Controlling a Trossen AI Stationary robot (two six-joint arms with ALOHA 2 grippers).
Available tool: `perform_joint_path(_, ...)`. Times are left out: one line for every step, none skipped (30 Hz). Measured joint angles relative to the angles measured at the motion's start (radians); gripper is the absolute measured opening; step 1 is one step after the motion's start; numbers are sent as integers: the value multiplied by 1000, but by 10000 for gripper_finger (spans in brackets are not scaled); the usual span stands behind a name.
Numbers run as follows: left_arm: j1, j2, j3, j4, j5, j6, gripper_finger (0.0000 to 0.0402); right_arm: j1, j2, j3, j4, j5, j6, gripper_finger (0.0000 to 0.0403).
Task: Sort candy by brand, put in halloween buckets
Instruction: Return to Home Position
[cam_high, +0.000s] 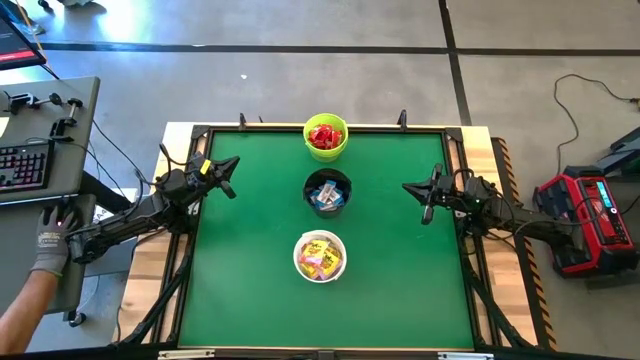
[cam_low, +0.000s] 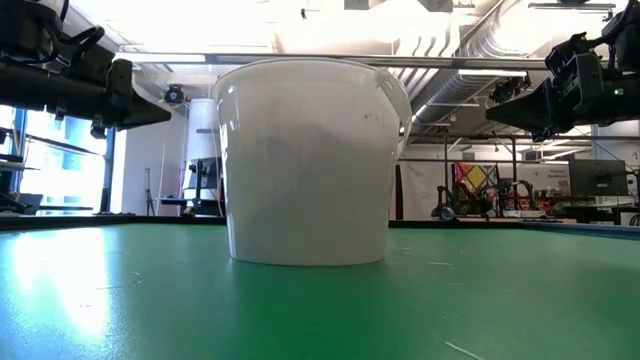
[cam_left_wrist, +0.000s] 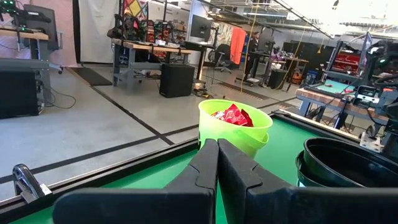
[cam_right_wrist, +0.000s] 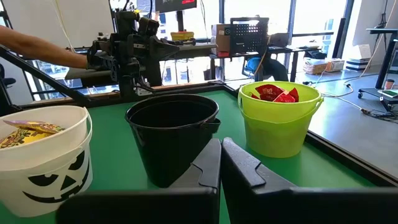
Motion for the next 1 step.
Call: perform_joint_path(0,0,0,0,0,0,1,0,0,0,0,0,0,0)
